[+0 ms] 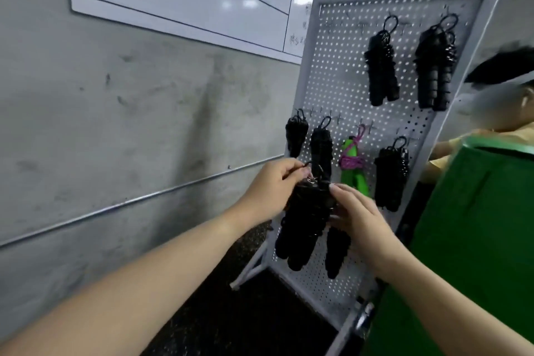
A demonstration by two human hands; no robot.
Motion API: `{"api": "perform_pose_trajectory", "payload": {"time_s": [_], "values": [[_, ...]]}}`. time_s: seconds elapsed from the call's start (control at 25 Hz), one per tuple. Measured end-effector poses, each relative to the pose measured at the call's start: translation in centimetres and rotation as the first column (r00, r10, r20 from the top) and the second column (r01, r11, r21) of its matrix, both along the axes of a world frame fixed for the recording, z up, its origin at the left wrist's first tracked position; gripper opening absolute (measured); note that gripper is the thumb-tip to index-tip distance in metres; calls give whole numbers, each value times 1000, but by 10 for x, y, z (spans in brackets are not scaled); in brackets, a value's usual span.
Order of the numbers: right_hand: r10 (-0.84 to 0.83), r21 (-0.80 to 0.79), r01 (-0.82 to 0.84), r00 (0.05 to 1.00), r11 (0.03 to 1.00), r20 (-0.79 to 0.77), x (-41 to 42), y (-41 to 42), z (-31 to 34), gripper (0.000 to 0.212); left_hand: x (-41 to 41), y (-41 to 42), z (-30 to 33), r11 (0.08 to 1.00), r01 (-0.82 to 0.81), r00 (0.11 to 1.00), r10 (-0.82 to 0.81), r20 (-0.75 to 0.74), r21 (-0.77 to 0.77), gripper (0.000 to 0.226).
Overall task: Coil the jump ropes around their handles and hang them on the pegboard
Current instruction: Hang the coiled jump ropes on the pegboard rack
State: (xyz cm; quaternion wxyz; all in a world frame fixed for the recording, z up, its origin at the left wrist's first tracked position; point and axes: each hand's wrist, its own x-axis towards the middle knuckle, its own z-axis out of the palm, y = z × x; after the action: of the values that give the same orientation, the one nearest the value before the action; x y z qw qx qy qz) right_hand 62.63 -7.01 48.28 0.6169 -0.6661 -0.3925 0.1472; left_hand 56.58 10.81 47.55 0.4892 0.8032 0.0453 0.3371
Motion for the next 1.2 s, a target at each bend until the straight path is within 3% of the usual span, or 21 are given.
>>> {"api": "perform_pose_trajectory", "payload": {"time_s": [0.12,0.28,0.6,0.84,1.04,1.2], "values": [[-110,75,102,987,992,120,43,30,49,24,35,16,58,999,21,998,-20,52,-25,19],[-118,162,89,976,983,180,98,63,117,24,85,45,127,995,40,996,-32,86,-94,25],[-92,322,83,996,943,13,160,143,185,24,154,95,215,984,-66,987,89,135,-162,25],[-204,465,186,979,866,-12,196,187,212,33,186,112,258,992,-68,980,86,182,-106,29],[-281,496,268,958,826,-50,212,204,228,46,211,123,280,994,-39,988,54,143,-106,25],[-332,508,317,941,801,-63,220,208,228,43,228,130,286,996,-58,988,66,138,-62,24]]}}
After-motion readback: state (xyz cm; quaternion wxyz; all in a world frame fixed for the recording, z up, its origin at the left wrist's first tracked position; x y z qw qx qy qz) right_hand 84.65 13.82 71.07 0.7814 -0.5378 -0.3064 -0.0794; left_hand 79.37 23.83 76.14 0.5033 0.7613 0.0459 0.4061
